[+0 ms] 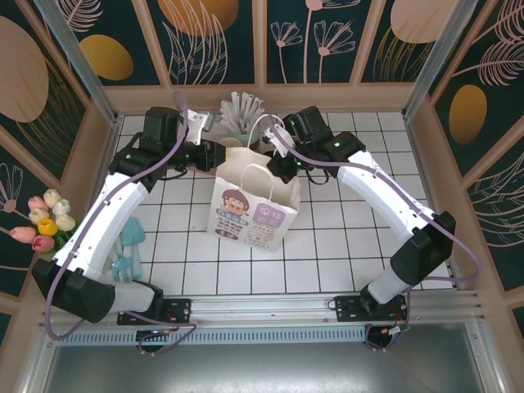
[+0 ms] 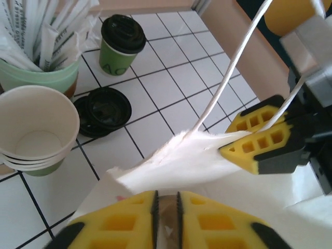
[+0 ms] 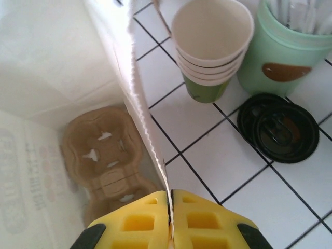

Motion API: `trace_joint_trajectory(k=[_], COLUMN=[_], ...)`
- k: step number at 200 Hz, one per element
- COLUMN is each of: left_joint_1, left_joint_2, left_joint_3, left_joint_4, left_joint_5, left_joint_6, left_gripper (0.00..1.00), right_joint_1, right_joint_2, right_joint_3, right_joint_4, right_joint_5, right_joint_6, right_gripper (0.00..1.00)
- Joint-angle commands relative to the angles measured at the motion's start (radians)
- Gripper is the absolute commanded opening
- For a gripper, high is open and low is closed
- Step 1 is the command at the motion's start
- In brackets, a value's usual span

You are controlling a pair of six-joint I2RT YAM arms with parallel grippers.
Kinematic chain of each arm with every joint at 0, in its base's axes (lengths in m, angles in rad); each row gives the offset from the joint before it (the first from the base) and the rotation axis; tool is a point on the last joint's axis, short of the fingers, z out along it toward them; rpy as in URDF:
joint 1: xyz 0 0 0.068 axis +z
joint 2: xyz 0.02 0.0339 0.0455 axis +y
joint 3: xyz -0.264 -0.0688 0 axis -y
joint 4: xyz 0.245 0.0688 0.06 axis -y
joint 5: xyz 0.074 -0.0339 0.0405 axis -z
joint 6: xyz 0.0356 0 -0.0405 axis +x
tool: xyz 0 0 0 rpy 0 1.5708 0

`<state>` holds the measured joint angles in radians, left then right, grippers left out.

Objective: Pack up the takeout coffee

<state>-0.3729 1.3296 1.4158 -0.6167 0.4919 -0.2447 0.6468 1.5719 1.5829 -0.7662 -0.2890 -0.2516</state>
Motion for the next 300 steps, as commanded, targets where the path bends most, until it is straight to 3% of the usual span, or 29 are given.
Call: trace_joint_trajectory(k=[1,16,37,47,81,98,116,140,183,217,258,300], left_joint_1=[0.004,0.003,0.002,0.003,0.003,0.004,0.003,0.003,0.003,0.003,0.003,0.003], left_joint_2=[-0.072,-0.108,-0.163,-0.189,-0.236,-0.266,-0.3,-0.345,-0.313,-0.247,-0.238,-0.234], left_joint_3=[0.009,-0.01,-0.032,-0.038,-0.05,-0.1,-0.16,-0.292,-0.543,-0.603,-0.653,-0.68], left_joint_4=[0.03,0.054,0.067,0.058,-0.052,-0.066,-0.056,-0.013,0.156,0.231,0.307,0.323], left_joint_5=[-0.06,-0.136,-0.302,-0.437,-0.912,-1.047,-1.114,-1.114,-0.905,-0.797,-0.735,-0.702], left_joint_6=[-0.005,-0.033,-0.082,-0.124,-0.273,-0.334,-0.397,-0.554,-0.747,-0.789,-0.808,-0.827], left_gripper=[0.39,0.45,0.85,0.98,0.99,0.98,0.98,0.98,0.98,0.98,0.98,0.98], right_joint_1=[0.027,0.044,0.059,0.062,0.106,0.12,0.147,0.176,0.189,0.205,0.216,0.221], right_joint_2=[-0.011,-0.026,-0.042,-0.039,-0.019,-0.025,-0.028,-0.001,0.03,0.053,0.041,0.014], right_joint_3=[0.024,0.002,0.007,0.024,0.083,0.072,0.058,0.045,0.001,0.03,0.032,0.03], right_joint_4=[0.016,0.031,0.018,-0.009,-0.114,-0.097,-0.053,-0.02,0.067,0.056,0.045,-0.009], right_joint_5=[0.177,0.186,0.208,0.227,0.337,0.367,0.403,0.43,0.397,0.408,0.375,0.358], right_joint_6=[0.22,0.269,0.335,0.378,0.547,0.635,0.718,0.774,0.812,0.822,0.815,0.826], right_gripper=[0.0,0.0,0.0,0.0,0.0,0.0,0.0,0.0,0.0,0.04,0.14,0.18])
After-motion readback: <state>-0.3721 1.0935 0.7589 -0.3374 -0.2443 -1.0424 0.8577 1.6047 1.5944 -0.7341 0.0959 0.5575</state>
